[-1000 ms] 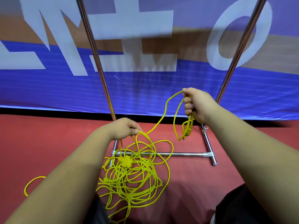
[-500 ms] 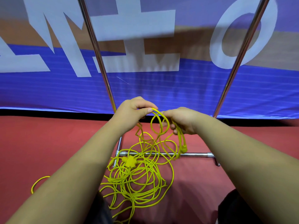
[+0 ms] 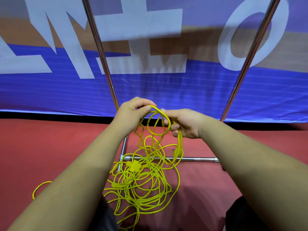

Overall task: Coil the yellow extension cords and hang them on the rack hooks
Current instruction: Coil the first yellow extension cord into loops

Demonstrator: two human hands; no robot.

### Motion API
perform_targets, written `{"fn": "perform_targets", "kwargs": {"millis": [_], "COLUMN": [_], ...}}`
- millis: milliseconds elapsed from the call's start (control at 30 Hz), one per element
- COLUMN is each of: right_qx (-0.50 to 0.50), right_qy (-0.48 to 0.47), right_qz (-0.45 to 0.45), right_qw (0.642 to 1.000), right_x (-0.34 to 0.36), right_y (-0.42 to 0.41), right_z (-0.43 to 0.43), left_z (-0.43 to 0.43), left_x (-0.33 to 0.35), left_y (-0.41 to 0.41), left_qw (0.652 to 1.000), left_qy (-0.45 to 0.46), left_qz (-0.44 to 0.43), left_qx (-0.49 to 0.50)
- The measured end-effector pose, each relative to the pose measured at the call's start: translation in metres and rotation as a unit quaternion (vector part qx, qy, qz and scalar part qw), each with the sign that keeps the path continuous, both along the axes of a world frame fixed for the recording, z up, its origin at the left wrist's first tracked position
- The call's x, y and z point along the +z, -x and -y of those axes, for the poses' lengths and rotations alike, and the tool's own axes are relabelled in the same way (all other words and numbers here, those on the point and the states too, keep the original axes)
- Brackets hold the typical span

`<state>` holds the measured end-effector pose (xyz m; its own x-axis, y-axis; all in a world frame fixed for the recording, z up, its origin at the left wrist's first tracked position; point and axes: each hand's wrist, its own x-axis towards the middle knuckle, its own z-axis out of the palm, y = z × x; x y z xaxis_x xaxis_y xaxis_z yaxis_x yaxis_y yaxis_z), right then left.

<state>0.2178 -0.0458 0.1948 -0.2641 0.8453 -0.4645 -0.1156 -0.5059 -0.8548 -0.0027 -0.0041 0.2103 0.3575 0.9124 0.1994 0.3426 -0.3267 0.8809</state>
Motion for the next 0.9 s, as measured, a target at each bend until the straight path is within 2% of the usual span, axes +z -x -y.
{"fn": "perform_targets", "kwargs": {"millis": [100, 200, 333, 367, 400, 433, 467, 500, 533, 567, 600, 633, 667, 700, 767, 800, 900], "right_qx": [-0.05, -0.146, -0.261, -0.28, -0.295, -0.307, -0.315, -0.316, -0.31, -0.296, -0.278, -0.256, -0.232, -0.205, -0.158, -0.14, -0.101], "right_qy": [-0.031, -0.059, -0.056, -0.052, -0.052, -0.053, -0.058, -0.064, -0.072, -0.078, -0.083, -0.087, -0.09, -0.094, -0.1, -0.103, -0.109], "right_qz": [0.008, 0.084, 0.169, 0.173, 0.171, 0.162, 0.147, 0.129, 0.113, 0.101, 0.094, 0.091, 0.091, 0.091, 0.08, 0.071, 0.063], "right_qw": [0.998, 0.984, 0.949, 0.943, 0.939, 0.936, 0.936, 0.938, 0.941, 0.947, 0.953, 0.958, 0.964, 0.97, 0.979, 0.982, 0.987], "right_x": [-0.003, -0.008, -0.019, -0.02, -0.019, -0.018, -0.016, -0.014, -0.012, -0.01, -0.008, -0.006, -0.003, -0.001, 0.003, 0.005, 0.009], "right_y": [-0.005, -0.007, -0.024, -0.031, -0.037, -0.041, -0.045, -0.047, -0.048, -0.048, -0.046, -0.044, -0.041, -0.038, -0.029, -0.024, -0.014], "right_z": [-0.006, -0.012, -0.016, -0.016, -0.016, -0.016, -0.016, -0.017, -0.017, -0.017, -0.016, -0.015, -0.014, -0.012, -0.009, -0.008, -0.006], "left_z": [-0.006, -0.011, -0.022, -0.025, -0.027, -0.03, -0.034, -0.038, -0.041, -0.038, -0.034, -0.029, -0.026, -0.025, -0.023, -0.021, -0.012], "left_x": [-0.003, -0.002, 0.017, 0.021, 0.023, 0.021, 0.015, 0.008, -0.004, -0.013, -0.023, -0.03, -0.036, -0.039, -0.041, -0.038, -0.031], "left_y": [0.013, 0.023, 0.051, 0.061, 0.07, 0.08, 0.088, 0.093, 0.093, 0.089, 0.083, 0.075, 0.067, 0.059, 0.038, 0.026, -0.005], "left_qw": [1.0, 1.0, 0.993, 0.992, 0.993, 0.992, 0.977, 0.935, 0.865, 0.787, 0.729, 0.708, 0.733, 0.79, 0.908, 0.941, 0.977], "left_qy": [0.021, 0.017, 0.027, 0.034, 0.037, 0.036, 0.03, 0.04, 0.071, 0.108, 0.141, 0.158, 0.157, 0.154, 0.139, 0.123, 0.069], "left_qz": [0.004, -0.012, 0.095, 0.093, 0.056, -0.033, -0.172, -0.333, -0.489, -0.605, -0.67, -0.688, -0.661, -0.592, -0.391, -0.306, -0.18], "left_qx": [0.012, 0.003, 0.057, 0.073, 0.096, 0.117, 0.124, 0.113, 0.09, 0.052, 0.009, -0.021, -0.036, -0.042, -0.058, -0.073, -0.092]}}
